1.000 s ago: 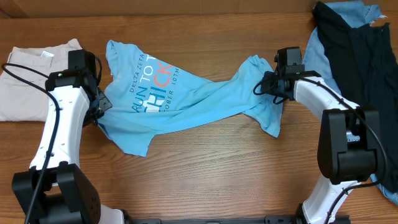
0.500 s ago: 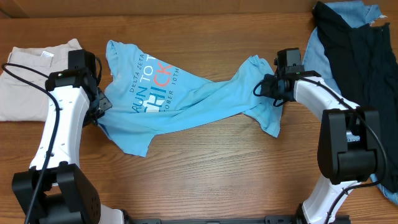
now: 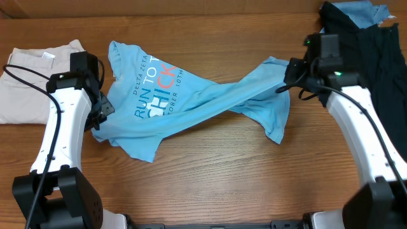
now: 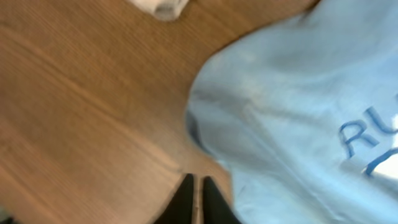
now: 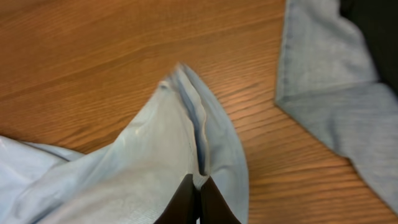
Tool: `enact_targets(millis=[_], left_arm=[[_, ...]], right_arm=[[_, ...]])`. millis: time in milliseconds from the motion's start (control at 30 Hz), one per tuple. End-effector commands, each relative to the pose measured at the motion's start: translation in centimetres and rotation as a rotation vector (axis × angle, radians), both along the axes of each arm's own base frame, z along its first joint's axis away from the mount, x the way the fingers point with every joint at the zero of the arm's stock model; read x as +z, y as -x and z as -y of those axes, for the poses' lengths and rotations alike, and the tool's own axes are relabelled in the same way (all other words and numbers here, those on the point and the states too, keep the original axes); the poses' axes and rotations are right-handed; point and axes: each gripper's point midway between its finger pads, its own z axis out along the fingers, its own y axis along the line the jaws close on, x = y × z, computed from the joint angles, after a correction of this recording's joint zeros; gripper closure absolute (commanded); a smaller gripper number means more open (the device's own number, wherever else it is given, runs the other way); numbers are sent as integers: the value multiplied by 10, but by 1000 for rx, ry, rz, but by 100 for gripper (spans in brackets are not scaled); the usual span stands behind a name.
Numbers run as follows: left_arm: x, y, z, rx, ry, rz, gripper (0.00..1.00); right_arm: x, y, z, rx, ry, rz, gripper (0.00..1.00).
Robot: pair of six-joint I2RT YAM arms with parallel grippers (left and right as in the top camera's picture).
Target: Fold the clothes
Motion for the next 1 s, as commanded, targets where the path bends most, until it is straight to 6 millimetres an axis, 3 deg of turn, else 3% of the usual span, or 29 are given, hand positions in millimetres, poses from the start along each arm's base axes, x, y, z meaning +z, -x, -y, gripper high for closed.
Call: enact_targets(millis=[0,33,100,200,333,500,733,967], left_arm=[[-1,8,1,2,5,-29,71],[-3,11,2,12,7,-37,64],[-10,17,4,16,17,-60,59],[-28,34,13,15,68,-118,59],[-59,59,25,24,127,-185,61],[-89,79,29,52,134,-213,60],[-101,60,35,44,172,-118,39],[-102,34,75,-64,412,-14,31]], right_arm=[[4,5,11,-28,31,-8,96],[3,7,11,-28,32,-18,96],[1,9,11,-25,35,-27,96],[2,8,15,-36,51,-23,96],[4,10,42,-124,167,-22,96],[2,11,52,-144,106,-32,96],[1,11,54,-145,81,-34,96],[1,11,54,-145,81,-35,96]])
